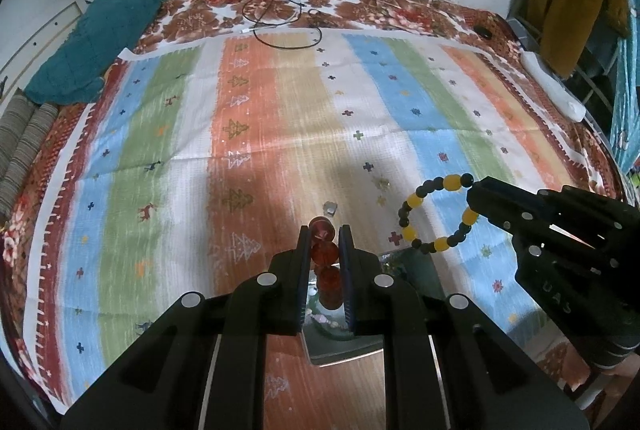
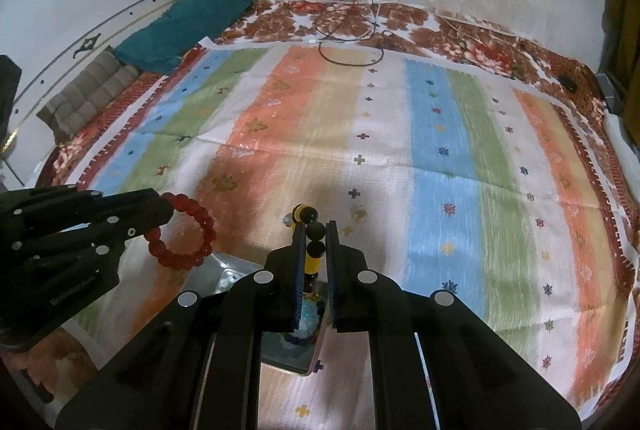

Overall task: Organize jewelry
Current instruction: 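Lift both held bracelets and carry them over the silver tin, then lower both bracelets into the tin and open both tools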

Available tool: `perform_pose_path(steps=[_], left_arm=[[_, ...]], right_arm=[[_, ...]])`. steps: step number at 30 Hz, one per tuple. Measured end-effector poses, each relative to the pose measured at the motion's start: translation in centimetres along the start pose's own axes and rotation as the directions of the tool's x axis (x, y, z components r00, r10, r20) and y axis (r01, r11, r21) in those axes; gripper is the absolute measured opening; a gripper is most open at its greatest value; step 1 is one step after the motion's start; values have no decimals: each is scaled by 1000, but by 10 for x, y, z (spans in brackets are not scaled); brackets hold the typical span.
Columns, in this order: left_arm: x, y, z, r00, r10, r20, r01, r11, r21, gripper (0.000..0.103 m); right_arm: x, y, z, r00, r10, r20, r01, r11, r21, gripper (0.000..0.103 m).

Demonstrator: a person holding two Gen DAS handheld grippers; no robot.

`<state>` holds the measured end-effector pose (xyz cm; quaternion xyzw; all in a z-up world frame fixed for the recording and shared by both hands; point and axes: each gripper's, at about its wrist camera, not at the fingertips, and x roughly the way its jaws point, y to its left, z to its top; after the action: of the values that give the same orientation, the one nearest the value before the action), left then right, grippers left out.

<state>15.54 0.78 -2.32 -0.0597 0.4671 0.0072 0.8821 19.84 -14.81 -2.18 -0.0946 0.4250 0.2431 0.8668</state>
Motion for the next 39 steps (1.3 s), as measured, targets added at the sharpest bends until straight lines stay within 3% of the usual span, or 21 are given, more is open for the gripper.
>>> perform_pose_path(steps=[18,31,33,35,39], left_arm=[[-19,-9,-20,999,-33,23,32,999,18,13],[-17,-12,-28,1000,-30,-3,30,999,33,14],[-16,-10,-27,1000,-25,-6,25,1000,15,15],[-15,-6,-27,1000,-25,-13,25,1000,3,22],[-13,-5,-28,1000,-15,-23,15,1000,2,29]], right_arm=[[-13,11,-23,1000,18,5,-18,1000,-17,11],[-10,14,-27,999,36,-19,-37,999,-9,11],[-7,11,-26,999,27,-34,-27,1000,5,13],[-5,6,-26,999,9,-42,-9,1000,22,25],[-1,-2,-25,998,3,-57,-1,999,45,29]])
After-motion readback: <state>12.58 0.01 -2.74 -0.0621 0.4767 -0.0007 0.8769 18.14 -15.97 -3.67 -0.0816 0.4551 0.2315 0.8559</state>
